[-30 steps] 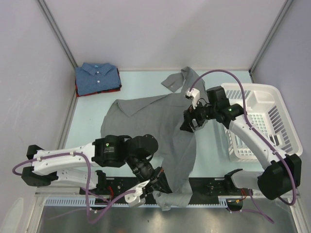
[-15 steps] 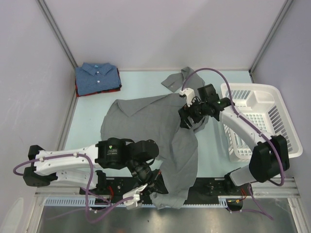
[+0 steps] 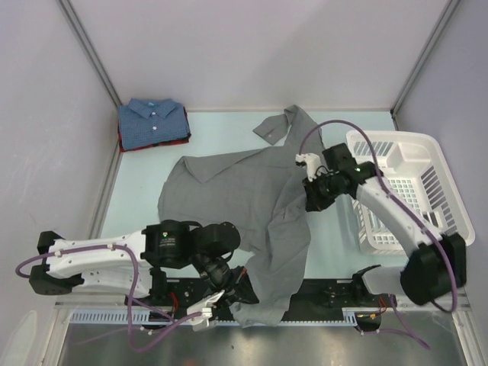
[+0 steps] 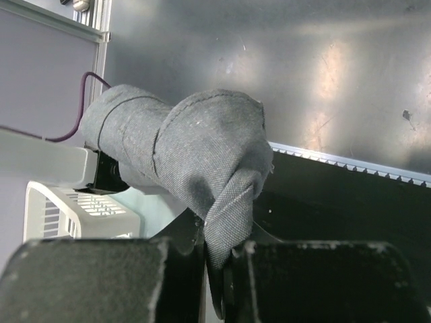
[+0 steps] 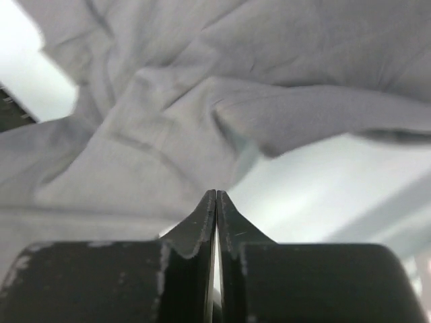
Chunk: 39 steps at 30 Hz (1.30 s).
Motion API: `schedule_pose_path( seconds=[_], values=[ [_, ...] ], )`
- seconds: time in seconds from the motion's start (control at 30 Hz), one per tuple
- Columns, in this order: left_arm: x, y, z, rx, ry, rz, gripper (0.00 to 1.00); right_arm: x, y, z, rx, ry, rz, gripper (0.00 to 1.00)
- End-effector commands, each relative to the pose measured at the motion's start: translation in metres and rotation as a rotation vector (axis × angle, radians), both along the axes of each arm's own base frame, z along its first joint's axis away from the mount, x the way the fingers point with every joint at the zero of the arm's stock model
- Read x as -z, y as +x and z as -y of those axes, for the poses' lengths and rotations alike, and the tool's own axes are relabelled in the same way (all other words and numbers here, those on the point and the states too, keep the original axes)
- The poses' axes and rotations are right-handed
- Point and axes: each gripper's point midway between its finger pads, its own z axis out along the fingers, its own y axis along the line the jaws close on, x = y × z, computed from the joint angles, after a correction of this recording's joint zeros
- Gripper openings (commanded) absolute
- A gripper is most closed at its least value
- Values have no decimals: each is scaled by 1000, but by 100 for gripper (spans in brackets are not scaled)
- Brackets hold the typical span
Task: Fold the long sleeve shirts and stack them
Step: Flatten the shirt out
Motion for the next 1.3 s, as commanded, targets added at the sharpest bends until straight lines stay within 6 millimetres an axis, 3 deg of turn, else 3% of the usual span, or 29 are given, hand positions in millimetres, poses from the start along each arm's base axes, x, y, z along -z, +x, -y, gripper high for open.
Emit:
schedule_pose_path(
  seconds=[0.0,0.1,0.17,0.2,0.23,0.33,0.4,0.47,0.57,0.6,0.7,0.77,1.0,1.27],
  values=[
    [0,-2,0,-13,-47,-15,6,-55,-31,9,8,63,96,3],
    [14,2,0,-24,-50,-17,6,-57,-35,17,-4,-14,100,2],
    [20,3,0,-24,-46,-38,6,-53,-38,33,-35,-97,62,2],
    [21,5,0,-27,-46,-44,7,-53,-38,37,-46,-104,62,8],
    [23,4,1,-25,-43,-48,8,-58,-32,34,-51,-79,88,30],
    [23,5,4,-16,-64,-54,13,-71,-7,16,-53,-38,197,57],
    [20,9,6,-22,-75,-60,14,-54,2,0,-64,-41,137,58],
    [14,11,8,-30,-75,-94,14,-36,12,-2,-67,-54,127,58],
    [-22,30,22,-152,-97,-251,9,4,12,15,-123,-171,66,56],
    [-44,37,26,-186,-120,-316,7,14,12,18,-128,-173,38,56],
    [-89,35,23,-178,-200,-350,5,40,16,21,-120,-175,-14,54],
    [-108,31,18,-162,-250,-349,4,55,20,22,-132,-192,-40,53],
    [-121,23,5,-57,-386,-213,4,83,32,39,-132,-271,-73,51],
    [-117,15,-3,14,-481,-124,5,102,37,65,-173,-384,-77,51]
  ],
)
